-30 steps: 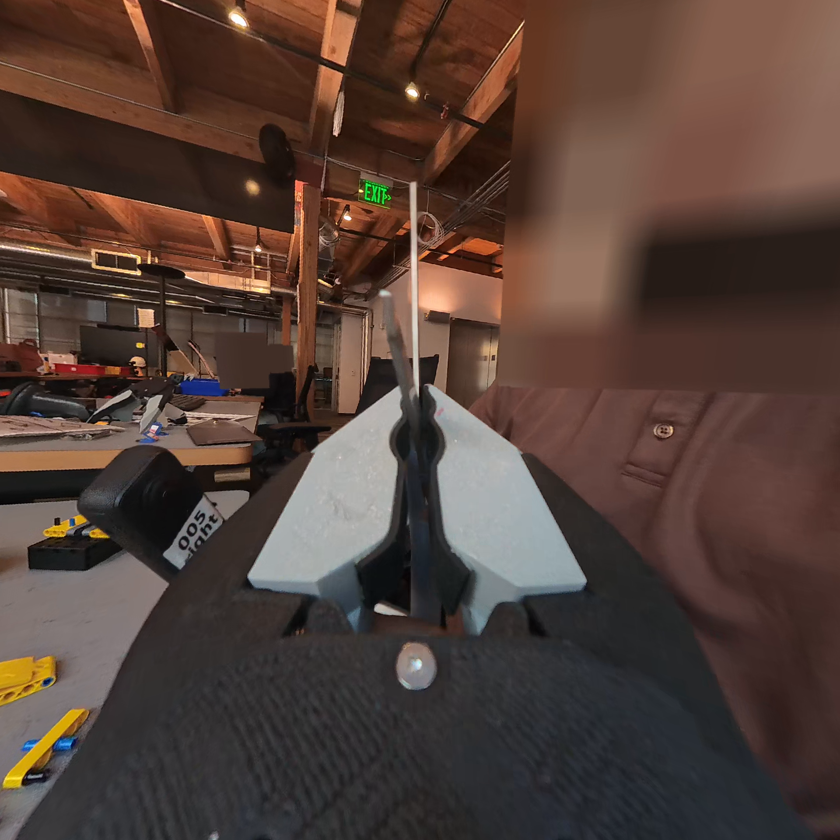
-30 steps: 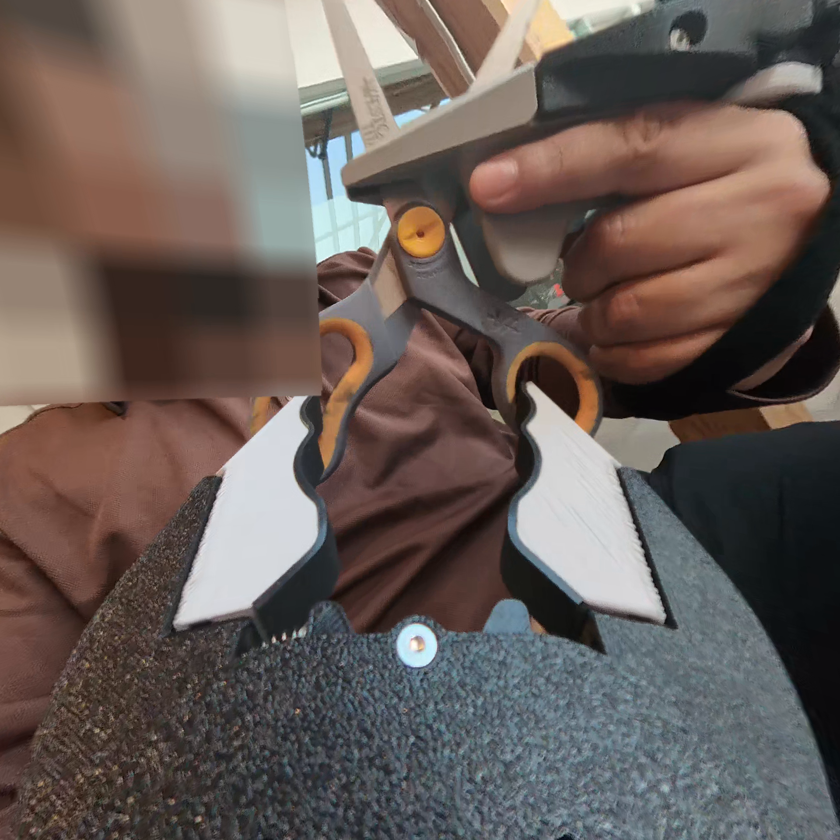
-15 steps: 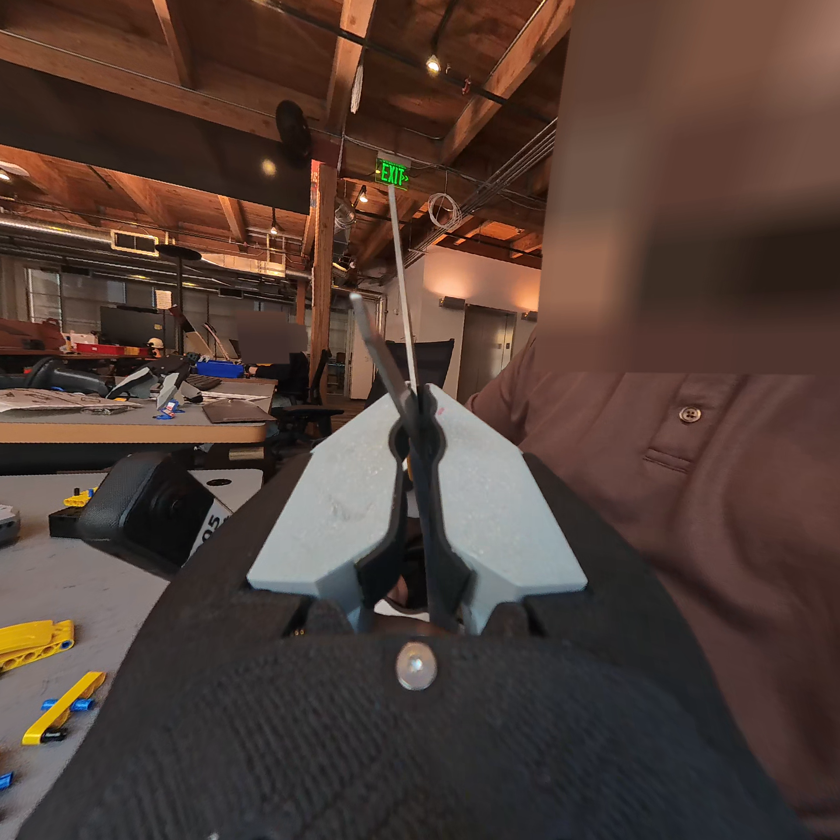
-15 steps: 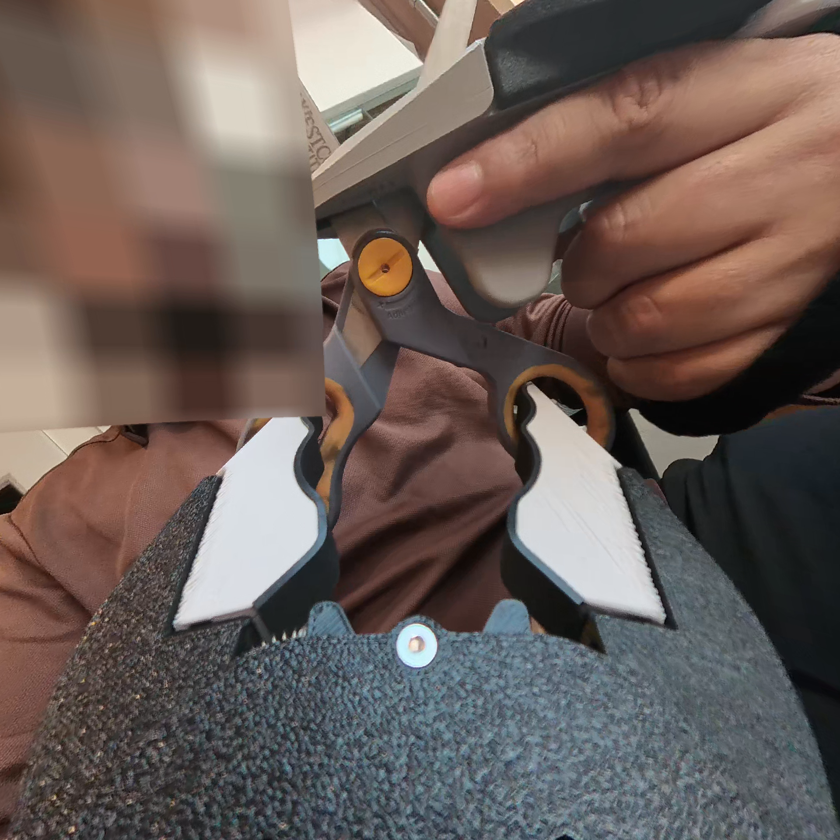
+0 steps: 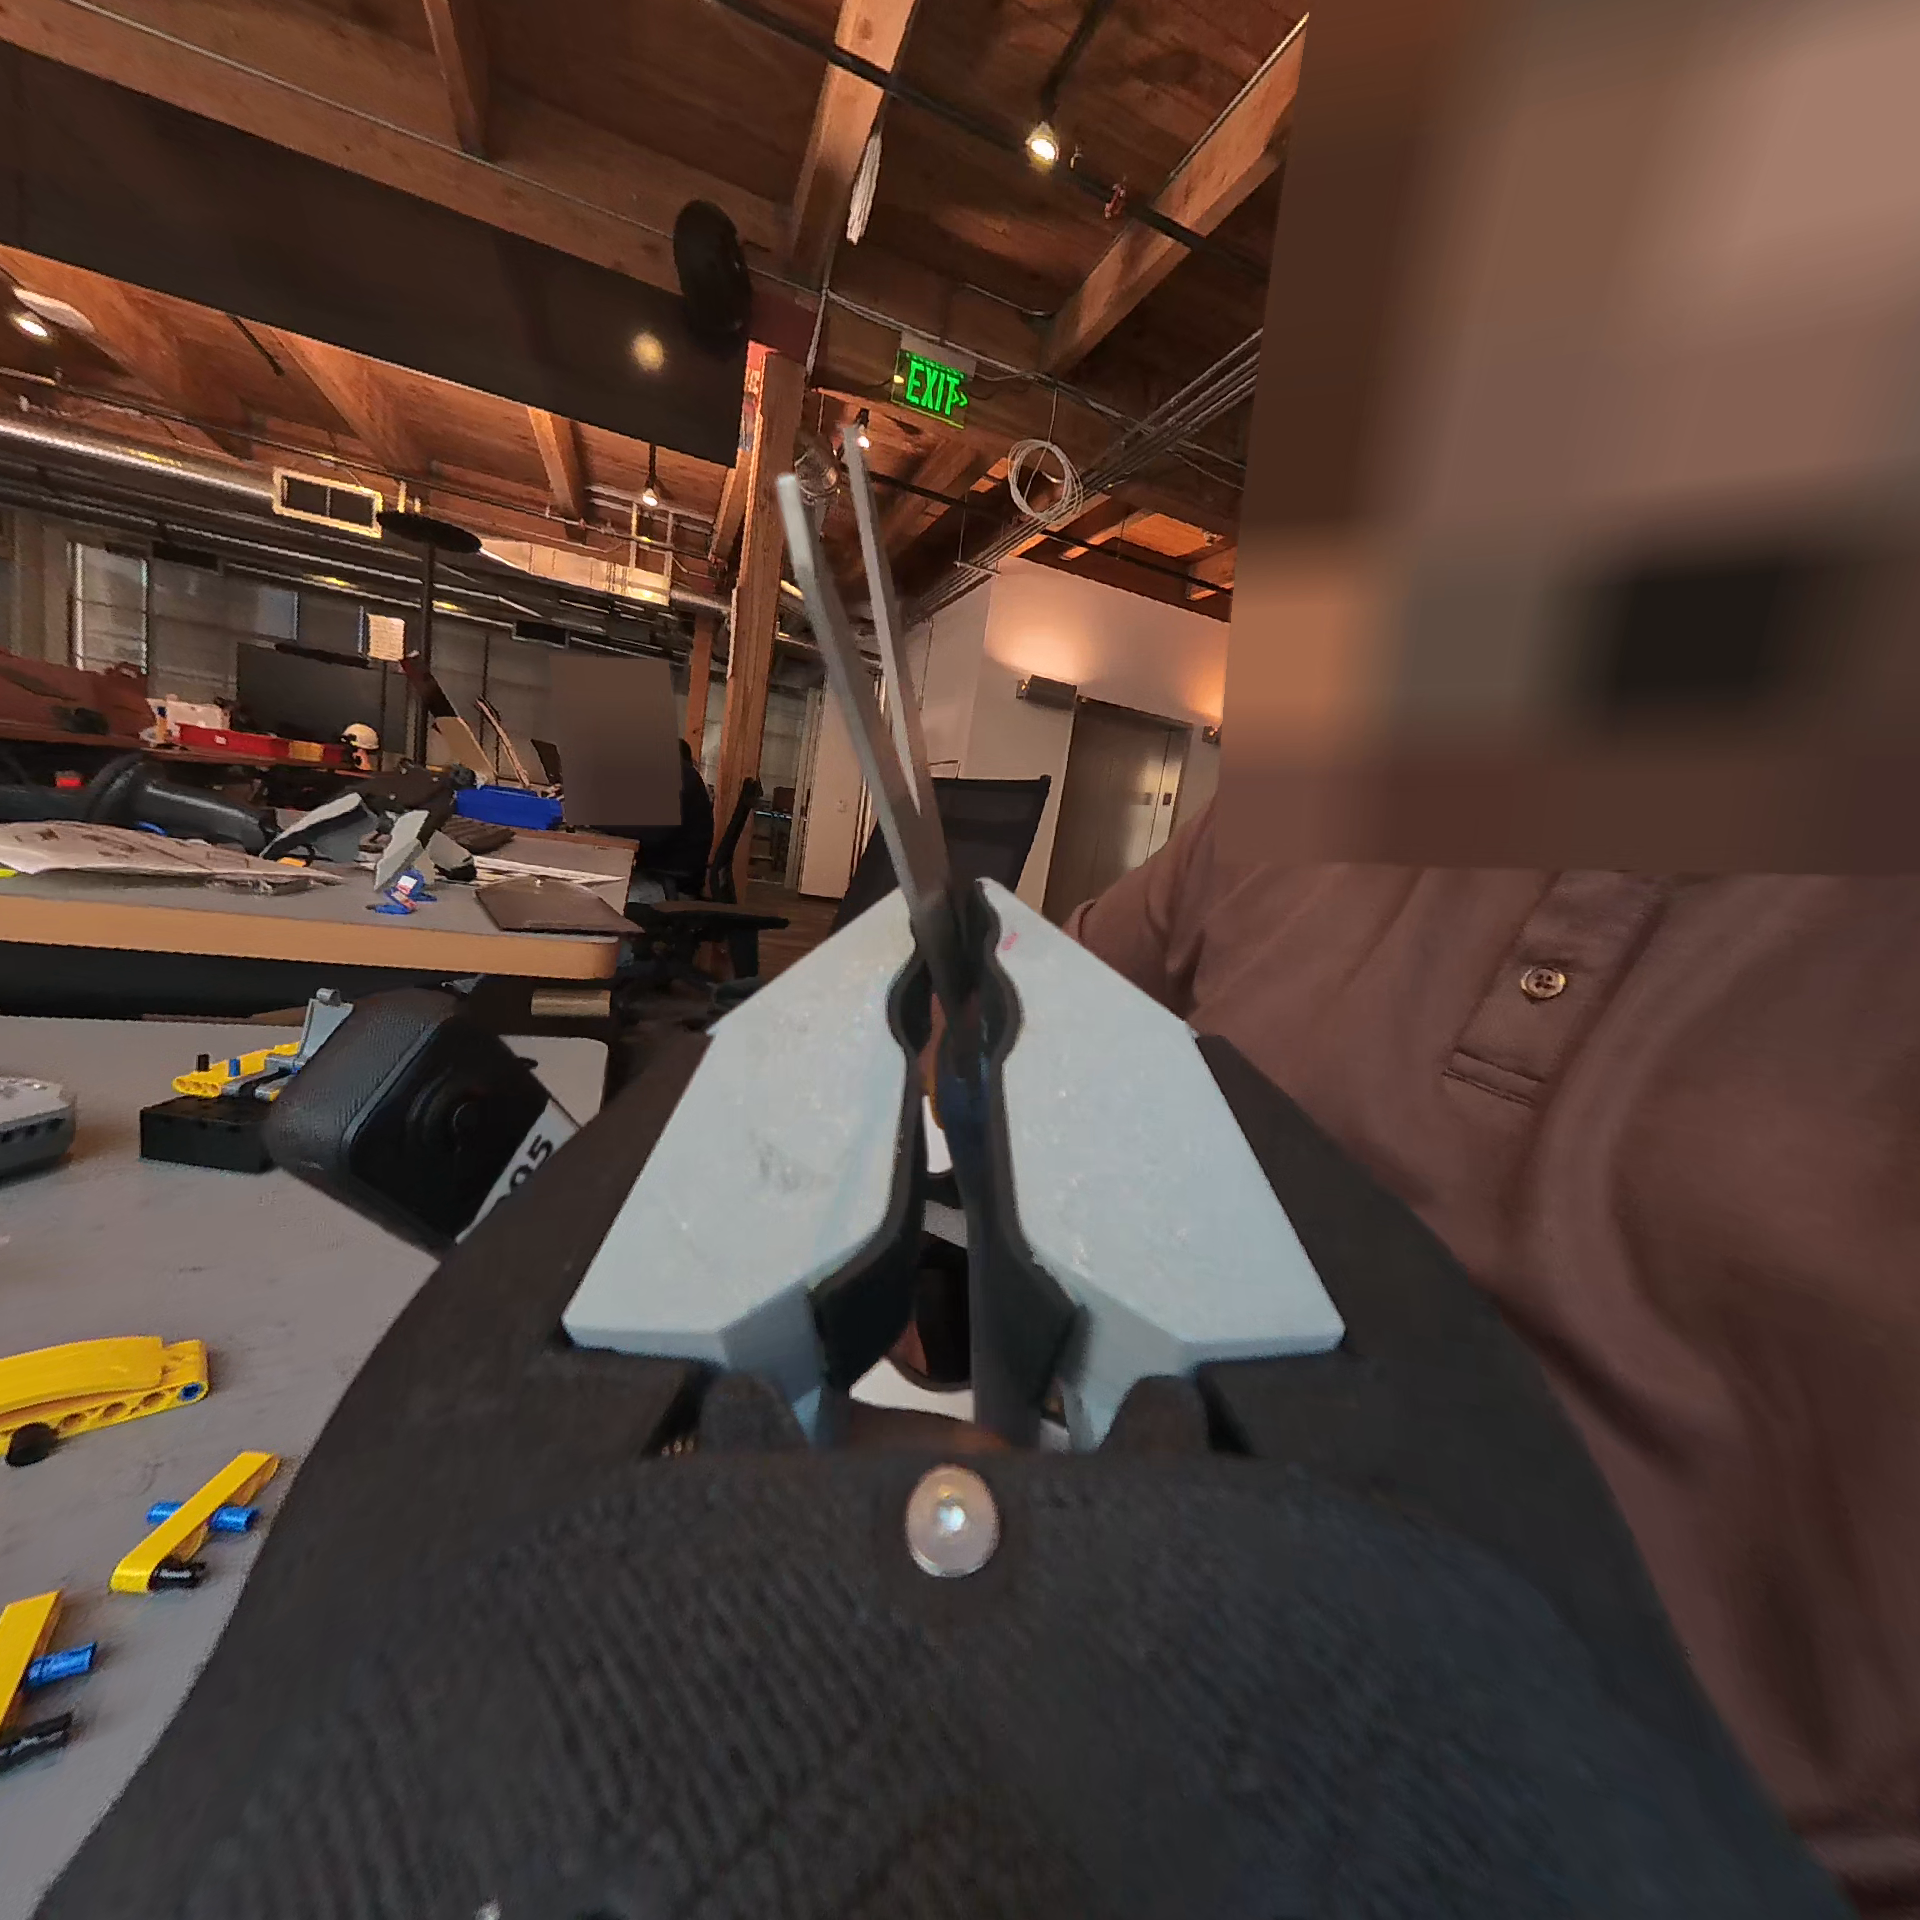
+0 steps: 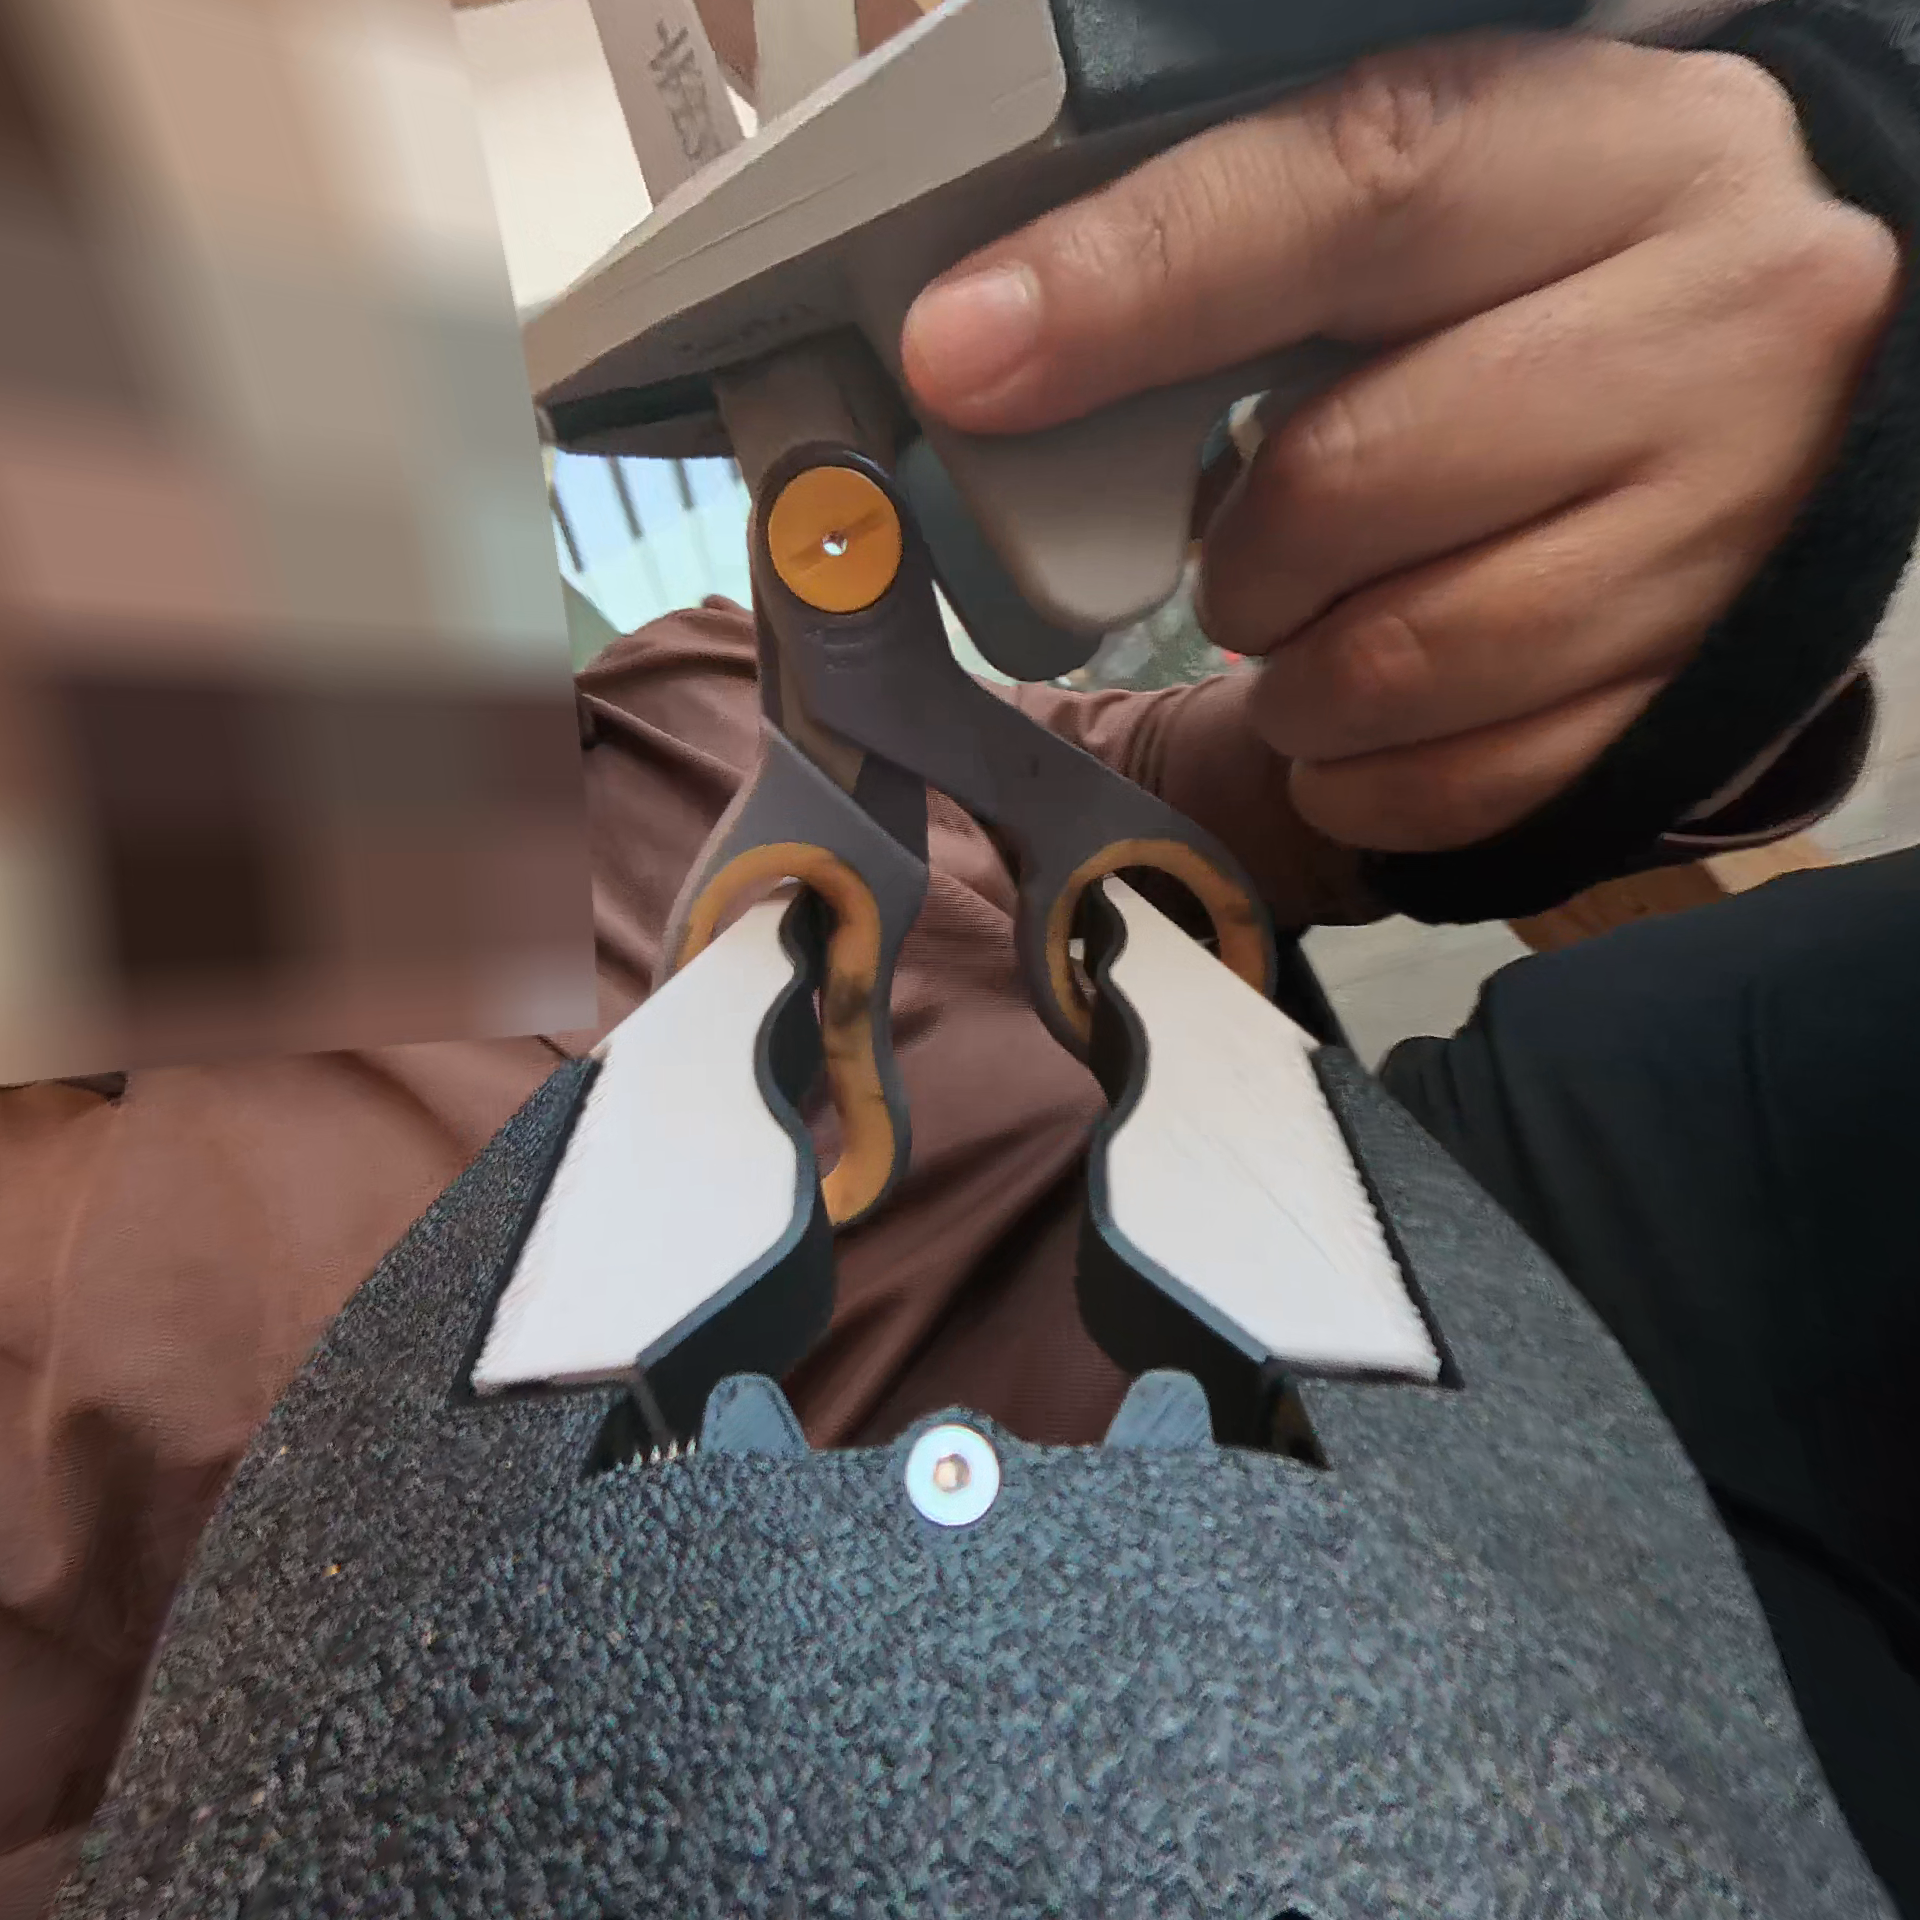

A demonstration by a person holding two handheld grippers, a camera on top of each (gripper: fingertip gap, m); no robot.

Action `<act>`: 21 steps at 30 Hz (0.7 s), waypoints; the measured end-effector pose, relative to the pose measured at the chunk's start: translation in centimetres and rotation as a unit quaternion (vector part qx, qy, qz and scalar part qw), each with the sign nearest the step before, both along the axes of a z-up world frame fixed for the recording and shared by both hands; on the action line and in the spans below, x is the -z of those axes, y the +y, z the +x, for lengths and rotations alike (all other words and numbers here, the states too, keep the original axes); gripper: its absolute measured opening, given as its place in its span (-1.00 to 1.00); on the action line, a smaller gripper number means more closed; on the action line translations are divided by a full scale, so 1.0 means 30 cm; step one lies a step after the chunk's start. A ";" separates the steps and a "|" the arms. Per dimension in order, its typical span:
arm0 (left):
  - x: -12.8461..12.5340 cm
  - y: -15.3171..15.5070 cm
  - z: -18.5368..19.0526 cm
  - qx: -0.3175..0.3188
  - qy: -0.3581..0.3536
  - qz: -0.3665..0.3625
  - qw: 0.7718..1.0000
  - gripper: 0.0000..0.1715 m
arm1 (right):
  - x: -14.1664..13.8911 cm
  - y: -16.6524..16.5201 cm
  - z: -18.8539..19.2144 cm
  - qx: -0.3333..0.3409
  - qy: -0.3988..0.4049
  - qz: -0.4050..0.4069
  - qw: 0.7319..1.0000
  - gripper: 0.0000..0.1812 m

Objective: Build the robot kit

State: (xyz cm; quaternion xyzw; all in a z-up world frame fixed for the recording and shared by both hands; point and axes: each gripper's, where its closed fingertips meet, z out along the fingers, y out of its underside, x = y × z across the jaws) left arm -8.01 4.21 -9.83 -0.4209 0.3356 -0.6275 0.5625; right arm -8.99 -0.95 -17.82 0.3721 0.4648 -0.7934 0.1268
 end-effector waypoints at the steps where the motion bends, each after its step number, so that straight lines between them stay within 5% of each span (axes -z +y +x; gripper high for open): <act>1: 0.002 0.000 0.004 0.000 0.006 -0.002 1.000 -0.99 | 0.007 0.004 -0.003 0.009 0.003 0.015 1.000 -0.48; 9: -0.024 0.131 -0.103 -0.106 0.004 -0.062 0.992 -0.75 | -0.073 0.122 0.016 0.090 0.045 0.012 0.995 -0.50; 12: 0.046 0.282 -0.199 -0.228 0.063 -0.148 0.960 -0.71 | -0.086 0.202 0.034 0.163 0.049 0.086 0.982 -0.50; 16: 0.235 0.427 -0.359 -0.370 0.165 -0.273 0.873 -0.66 | -0.135 0.383 0.115 0.291 0.054 0.227 0.928 -0.50; 21: 0.347 0.472 -0.354 -0.367 0.191 -0.320 0.852 -0.61 | -0.130 0.661 0.282 0.445 0.002 0.298 0.844 -0.49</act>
